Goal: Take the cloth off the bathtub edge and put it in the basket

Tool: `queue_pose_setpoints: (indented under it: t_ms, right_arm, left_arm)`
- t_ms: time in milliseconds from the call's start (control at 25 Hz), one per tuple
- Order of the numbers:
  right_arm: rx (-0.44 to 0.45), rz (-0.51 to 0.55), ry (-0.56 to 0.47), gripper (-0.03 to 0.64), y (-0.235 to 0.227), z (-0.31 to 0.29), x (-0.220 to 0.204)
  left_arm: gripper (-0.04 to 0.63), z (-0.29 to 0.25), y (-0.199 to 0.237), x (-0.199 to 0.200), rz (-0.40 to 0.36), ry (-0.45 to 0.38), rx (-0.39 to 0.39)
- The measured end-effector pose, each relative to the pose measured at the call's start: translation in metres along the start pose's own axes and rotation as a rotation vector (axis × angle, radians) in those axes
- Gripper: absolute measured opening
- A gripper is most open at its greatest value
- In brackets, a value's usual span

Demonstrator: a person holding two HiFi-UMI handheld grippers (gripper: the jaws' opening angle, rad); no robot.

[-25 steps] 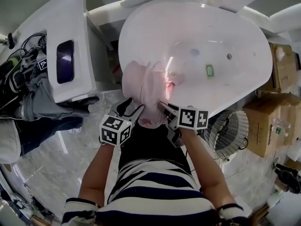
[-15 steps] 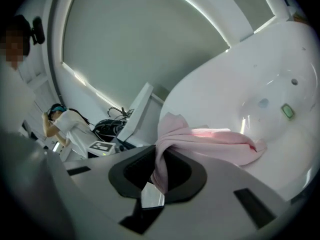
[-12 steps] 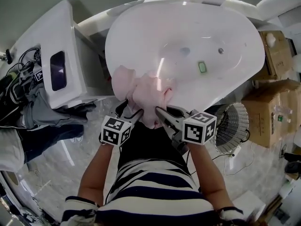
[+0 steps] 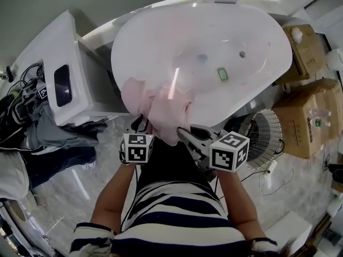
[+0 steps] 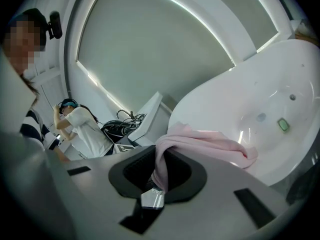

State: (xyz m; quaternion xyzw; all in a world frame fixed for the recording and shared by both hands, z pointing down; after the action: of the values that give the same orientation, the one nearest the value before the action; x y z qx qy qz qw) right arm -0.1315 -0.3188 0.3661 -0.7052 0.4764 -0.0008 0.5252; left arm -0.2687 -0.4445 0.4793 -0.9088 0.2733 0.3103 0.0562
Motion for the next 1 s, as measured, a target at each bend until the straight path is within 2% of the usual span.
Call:
queue_pose_setpoints:
  t_ms: [160, 360, 480, 720, 1000]
  right_arm:
    - [-0.018, -0.01, -0.023, 0.061, 0.003, 0.012, -0.008]
    - [-0.043, -0.019, -0.058, 0.061, 0.007, 0.03, -0.019]
    - [-0.058, -0.028, -0.09, 0.061, 0.007, 0.046, -0.025]
    - [-0.076, -0.035, -0.199, 0.061, 0.008, 0.084, -0.027]
    - [-0.14, 0.041, -0.333, 0.061, 0.016, 0.134, -0.019]
  left_arm:
    - [0.08, -0.001, -0.005, -0.003, 0.125, 0.003, -0.038]
    - [0.044, 0.001, -0.029, -0.008, 0.189, 0.005, -0.182]
    - [0.043, 0.006, -0.054, -0.003, 0.178, -0.026, -0.271]
    - [0.04, 0.034, -0.102, 0.031, 0.128, -0.148, -0.437]
    - [0.04, 0.076, -0.147, 0.089, 0.05, -0.325, -0.584]
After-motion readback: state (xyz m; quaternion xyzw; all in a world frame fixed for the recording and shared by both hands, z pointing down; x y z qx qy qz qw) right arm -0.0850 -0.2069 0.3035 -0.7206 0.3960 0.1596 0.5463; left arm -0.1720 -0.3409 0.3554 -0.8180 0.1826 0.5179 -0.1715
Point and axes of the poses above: the fingertips, and each gripper's own axes: z backward along the fingers, y to its left, x out of its top, the point moved 6 cm from there along z, backward along the fingers, and after that the axes turned 4 degrees about y, right-handed, at the moved point
